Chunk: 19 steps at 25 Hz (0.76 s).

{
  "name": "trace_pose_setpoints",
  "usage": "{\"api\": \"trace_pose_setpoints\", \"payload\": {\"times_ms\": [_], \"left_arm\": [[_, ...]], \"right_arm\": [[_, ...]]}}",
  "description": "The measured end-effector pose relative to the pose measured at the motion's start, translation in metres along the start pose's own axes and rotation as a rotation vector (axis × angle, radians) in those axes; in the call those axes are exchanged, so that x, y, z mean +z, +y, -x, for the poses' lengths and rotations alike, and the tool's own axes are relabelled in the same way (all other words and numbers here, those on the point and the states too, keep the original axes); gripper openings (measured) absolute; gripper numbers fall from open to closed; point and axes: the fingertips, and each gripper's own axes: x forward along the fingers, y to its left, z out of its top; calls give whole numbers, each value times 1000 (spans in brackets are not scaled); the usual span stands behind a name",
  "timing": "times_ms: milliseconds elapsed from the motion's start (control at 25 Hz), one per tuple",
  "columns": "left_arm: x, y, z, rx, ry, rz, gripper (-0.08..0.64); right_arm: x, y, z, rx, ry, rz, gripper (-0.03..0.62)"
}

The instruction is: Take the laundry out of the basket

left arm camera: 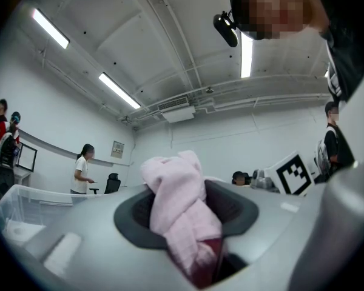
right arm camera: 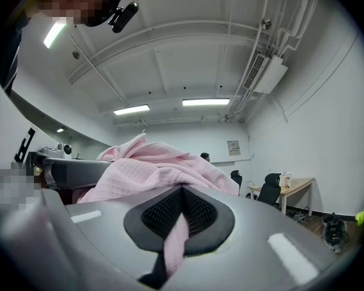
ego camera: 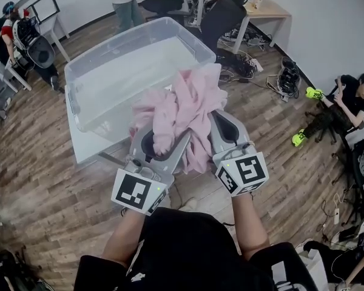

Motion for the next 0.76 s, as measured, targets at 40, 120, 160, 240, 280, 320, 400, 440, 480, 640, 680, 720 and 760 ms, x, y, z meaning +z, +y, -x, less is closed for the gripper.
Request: {"api": "trace_pose_setpoints", "payload": {"times_ms": [40,120,160,240,280,320,400,440,480,640,680,720,760], "left_arm": [[1,-2,-1,-2,-1,-1,192],[1,-5,-3,-5,-2,-3,192],[2,-5,-4,-6,-2,-4,192],[2,-6,-5,-6,-2,-4,192],[1,-6,-5,-5,-2,-5,192],[1,-6,-5,-5,-2,-5,192],[1,-6,-5,-4,-2,-4,192],[0,-5,-5,-4,-2,-3,192],[0,-5,-5,-5,-2,-3,192],[0,-6,-6,-7,-4,-2,192],[-1,-6,-6,-7,-4,-1,192],[-1,-7,-6,-8,-3,0,192],[-2,-7,-6,-9,-3,1,192]], "right_arm": [[1,-1,1,0,-2,1,-5],[2,-4,3,0,-4,1,-6],[3,-5,4,-1,-4,1,-5],[3,-6,4,-1,-5,1,-6],[3,-6,4,-1,-4,1,-6],[2,-6,4,-1,-4,2,-6],[2,-6,3,0,-8,1,-5],[2,-6,3,0,-8,1,-6],[2,-6,3,-1,-8,1,-5],[1,-7,4,-6,-8,1,-5],[1,-7,4,-6,-9,1,-5],[0,-8,5,-7,-10,1,-5],[-1,-8,5,-7,-12,1,-5]]}}
